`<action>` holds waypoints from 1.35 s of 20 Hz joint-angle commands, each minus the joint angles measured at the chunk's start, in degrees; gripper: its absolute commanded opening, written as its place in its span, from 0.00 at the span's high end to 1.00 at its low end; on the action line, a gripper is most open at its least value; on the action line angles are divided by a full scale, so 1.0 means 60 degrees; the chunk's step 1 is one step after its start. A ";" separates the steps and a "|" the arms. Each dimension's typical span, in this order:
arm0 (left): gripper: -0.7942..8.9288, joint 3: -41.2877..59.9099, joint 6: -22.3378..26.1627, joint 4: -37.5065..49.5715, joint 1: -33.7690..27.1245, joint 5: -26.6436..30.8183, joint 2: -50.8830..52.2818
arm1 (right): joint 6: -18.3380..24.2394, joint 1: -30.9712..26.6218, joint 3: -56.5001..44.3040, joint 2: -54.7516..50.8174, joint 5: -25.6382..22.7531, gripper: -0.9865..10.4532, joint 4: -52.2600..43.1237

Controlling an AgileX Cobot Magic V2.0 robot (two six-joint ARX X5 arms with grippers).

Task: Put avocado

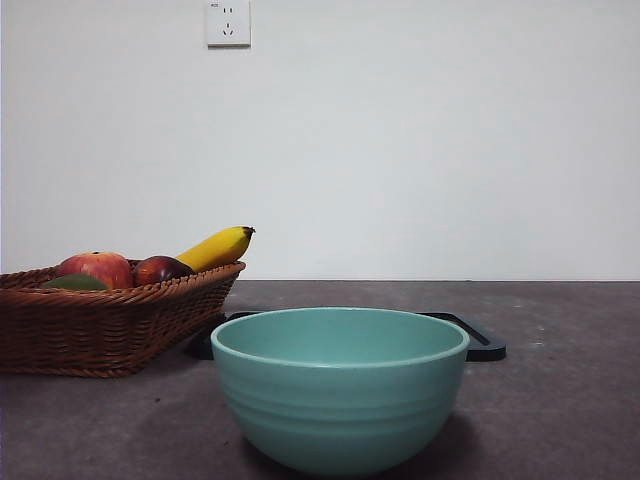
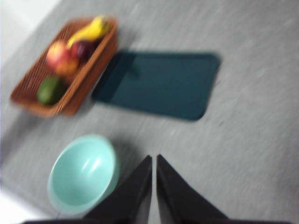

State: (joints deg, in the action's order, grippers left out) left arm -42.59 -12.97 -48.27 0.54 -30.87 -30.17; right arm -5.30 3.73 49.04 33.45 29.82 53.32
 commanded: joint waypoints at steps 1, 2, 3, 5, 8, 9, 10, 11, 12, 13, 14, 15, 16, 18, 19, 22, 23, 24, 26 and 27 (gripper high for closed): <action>0.91 -0.0765 0.0947 -0.0845 0.0222 -0.0353 -0.0583 | 0.0685 0.0557 0.0790 0.0616 0.0033 0.91 0.0820; 0.91 -0.1027 0.1115 -0.1242 0.0357 -0.0423 -0.0769 | 0.0823 0.0863 0.1035 0.0827 0.0029 0.91 0.1209; 0.91 -0.1290 0.1264 -0.1617 0.0506 -0.0444 -0.0911 | 0.0969 0.1198 0.1224 0.0998 0.0029 0.91 0.1548; 0.91 -0.1668 0.1537 -0.2211 0.0783 -0.0441 -0.1045 | 0.1078 0.1876 0.1410 0.1202 0.0029 0.91 0.1945; 0.91 -0.1843 0.1657 -0.2561 0.1060 -0.0441 -0.1064 | 0.1217 0.2721 0.1413 0.1239 0.0025 0.91 0.2291; 0.91 -0.1843 0.1738 -0.2637 0.1107 -0.0430 -0.1067 | 0.1217 0.2922 0.1413 0.1268 0.0025 0.91 0.2350; 0.91 -0.1843 0.1814 -0.2699 0.1118 -0.0430 -0.1067 | 0.1217 0.3056 0.1413 0.1279 0.0025 0.91 0.2342; 0.91 -0.1843 0.1894 -0.2743 0.1118 -0.0423 -0.1067 | 0.1217 0.3136 0.1413 0.1279 0.0025 0.91 0.2331; 0.91 -0.1843 0.1912 -0.2747 0.1118 -0.0423 -0.1064 | 0.1213 0.3169 0.1413 0.1279 0.0025 0.91 0.2320; 0.90 -0.1843 0.1912 -0.2743 0.1118 -0.0423 -0.1064 | 0.1206 0.3169 0.1413 0.1282 0.0025 0.91 0.2306; 0.87 -0.1843 0.1909 -0.2747 0.1118 -0.0423 -0.1067 | 0.1202 0.3169 0.1413 0.1293 0.0025 0.90 0.2273; 0.84 -0.1843 0.1909 -0.2747 0.1118 -0.0423 -0.1067 | 0.1202 0.3169 0.1413 0.1311 0.0025 0.89 0.2233; 0.80 -0.1843 0.1905 -0.2747 0.1118 -0.0419 -0.1067 | 0.1195 0.3169 0.1413 0.1348 0.0025 0.85 0.2186; 0.67 -0.1843 0.1905 -0.2747 0.1118 -0.0390 -0.1067 | 0.1173 0.3169 0.1413 0.1348 0.0022 0.76 0.2127; 0.62 -0.1843 0.1902 -0.2747 0.1118 -0.0353 -0.1067 | 0.1169 0.3169 0.1413 0.1381 0.0025 0.72 0.2098; 0.56 -0.1843 0.1861 -0.2743 0.1118 -0.0313 -0.1089 | 0.1133 0.3169 0.1413 0.1472 0.0022 0.63 0.2080; 0.56 -0.1843 0.1861 -0.2732 0.1118 -0.0310 -0.1111 | 0.1137 0.3169 0.1413 0.1494 0.0011 0.63 0.2080; 0.56 -0.1843 0.1861 -0.2721 0.1118 -0.0277 -0.1158 | 0.1133 0.3169 0.1413 0.1537 0.0004 0.63 0.2065; 0.55 -0.1843 0.1781 -0.2696 0.1122 -0.0004 -0.1271 | 0.1133 0.3169 0.1413 0.1606 0.0004 0.63 0.2047; 0.55 -0.1843 0.1770 -0.2674 0.1122 0.0153 -0.1348 | 0.1133 0.3169 0.1413 0.1643 0.0000 0.63 0.2044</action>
State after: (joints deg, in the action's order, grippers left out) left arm -52.58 -2.44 -64.86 7.07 -30.70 -37.43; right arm 1.28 22.44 56.45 42.76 29.82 66.08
